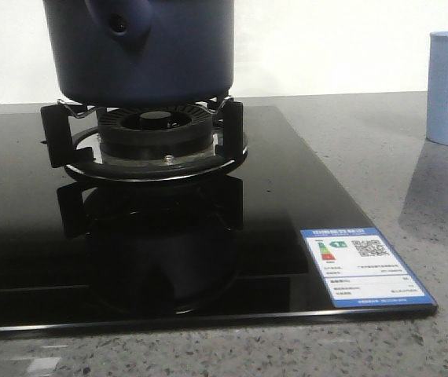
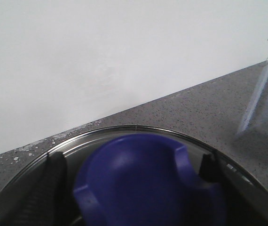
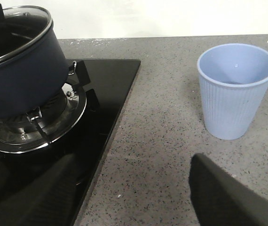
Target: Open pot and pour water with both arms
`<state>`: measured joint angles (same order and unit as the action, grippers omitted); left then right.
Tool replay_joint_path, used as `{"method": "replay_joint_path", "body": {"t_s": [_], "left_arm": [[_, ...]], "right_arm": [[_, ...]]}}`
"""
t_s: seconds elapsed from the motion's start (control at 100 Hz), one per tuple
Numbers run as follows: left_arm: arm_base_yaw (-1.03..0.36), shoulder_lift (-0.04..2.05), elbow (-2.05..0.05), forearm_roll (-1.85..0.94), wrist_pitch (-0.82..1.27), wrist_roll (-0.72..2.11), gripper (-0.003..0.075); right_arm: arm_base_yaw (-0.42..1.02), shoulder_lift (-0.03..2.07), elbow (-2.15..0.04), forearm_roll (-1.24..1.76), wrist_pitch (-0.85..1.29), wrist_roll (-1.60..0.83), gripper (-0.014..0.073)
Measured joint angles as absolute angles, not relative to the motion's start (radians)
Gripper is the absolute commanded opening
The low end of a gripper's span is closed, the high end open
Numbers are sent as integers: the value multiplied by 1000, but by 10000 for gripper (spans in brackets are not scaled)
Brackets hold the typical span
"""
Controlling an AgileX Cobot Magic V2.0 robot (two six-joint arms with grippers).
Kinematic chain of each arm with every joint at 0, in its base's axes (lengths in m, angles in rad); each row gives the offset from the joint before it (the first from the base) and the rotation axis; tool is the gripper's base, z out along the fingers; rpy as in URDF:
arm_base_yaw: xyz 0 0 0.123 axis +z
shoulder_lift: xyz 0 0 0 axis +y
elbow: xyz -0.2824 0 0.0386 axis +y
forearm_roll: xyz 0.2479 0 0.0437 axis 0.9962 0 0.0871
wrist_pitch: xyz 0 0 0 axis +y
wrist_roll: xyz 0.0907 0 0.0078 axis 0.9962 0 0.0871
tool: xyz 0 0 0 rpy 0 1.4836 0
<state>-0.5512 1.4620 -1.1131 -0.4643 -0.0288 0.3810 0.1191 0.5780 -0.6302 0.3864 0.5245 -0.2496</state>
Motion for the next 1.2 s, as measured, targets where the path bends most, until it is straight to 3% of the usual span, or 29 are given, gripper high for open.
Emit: {"method": "replay_joint_path", "body": {"t_s": [0.15,0.56,0.97,1.2], "left_arm": [[-551,1462,-1115,-464,-24,381,358],[-540,1376,-1115,-464,10,381,356],[-370,1123,-1115,-460,88,381,356],[-291,1048,-1115,-457,143,381,356]], "right_arm": [[119,578,-630,386,523,-250,463],[119,584,-627,286,488,-251,463],[119,727,-443,269,124,-251,463],[119,922,-406,269,-168,-251,463]]}}
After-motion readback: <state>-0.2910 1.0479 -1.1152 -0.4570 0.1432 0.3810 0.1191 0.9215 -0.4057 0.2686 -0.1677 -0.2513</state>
